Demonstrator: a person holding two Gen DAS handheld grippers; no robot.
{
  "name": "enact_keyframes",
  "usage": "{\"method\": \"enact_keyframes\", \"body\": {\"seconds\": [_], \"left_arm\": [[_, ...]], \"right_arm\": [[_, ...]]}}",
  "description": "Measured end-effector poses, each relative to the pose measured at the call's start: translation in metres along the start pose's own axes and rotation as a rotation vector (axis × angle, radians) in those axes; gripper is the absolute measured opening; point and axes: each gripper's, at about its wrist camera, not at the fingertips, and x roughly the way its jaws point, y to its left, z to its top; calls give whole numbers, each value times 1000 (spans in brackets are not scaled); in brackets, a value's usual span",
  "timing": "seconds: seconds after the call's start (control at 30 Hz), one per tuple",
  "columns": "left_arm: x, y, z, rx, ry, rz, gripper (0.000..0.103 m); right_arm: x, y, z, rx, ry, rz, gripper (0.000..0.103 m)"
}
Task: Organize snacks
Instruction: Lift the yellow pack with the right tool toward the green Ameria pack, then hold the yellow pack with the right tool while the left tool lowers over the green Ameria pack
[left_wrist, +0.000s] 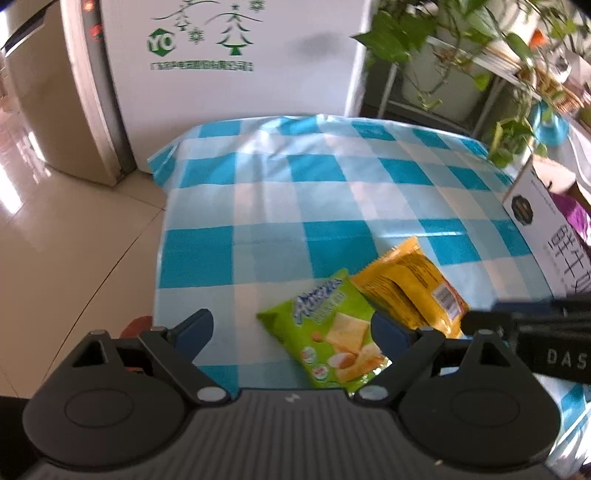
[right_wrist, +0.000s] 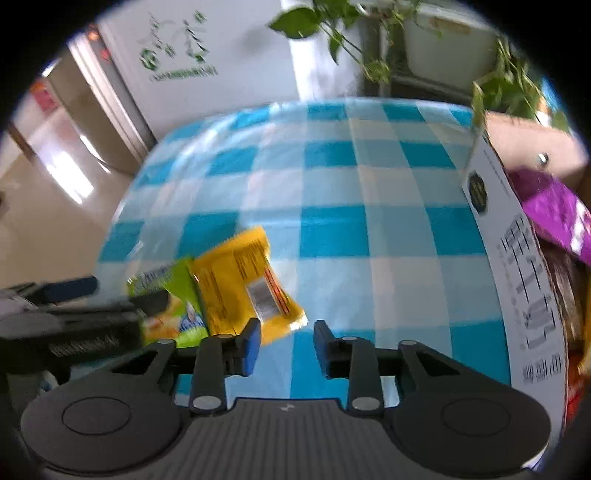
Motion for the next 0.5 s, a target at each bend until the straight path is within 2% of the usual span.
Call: {"method": "enact_keyframes", "body": {"seconds": [0.1,0.27,0.4,0.5], "left_arm": [[4,-5,-1,11,-2,-21,91],[15,-4,1,15,0,-54,95],[16,-10,-4,93,10,-4,96],[11,-3,-7,111,35,-10,96]], "right_arm": [[3,6,3,-58,-15,3,41],[6,2,11,-41,-18,-16,43],[5,-2,12,-24,-24,-27,44],[6,-1,12,-28,-26,-13,46]]}}
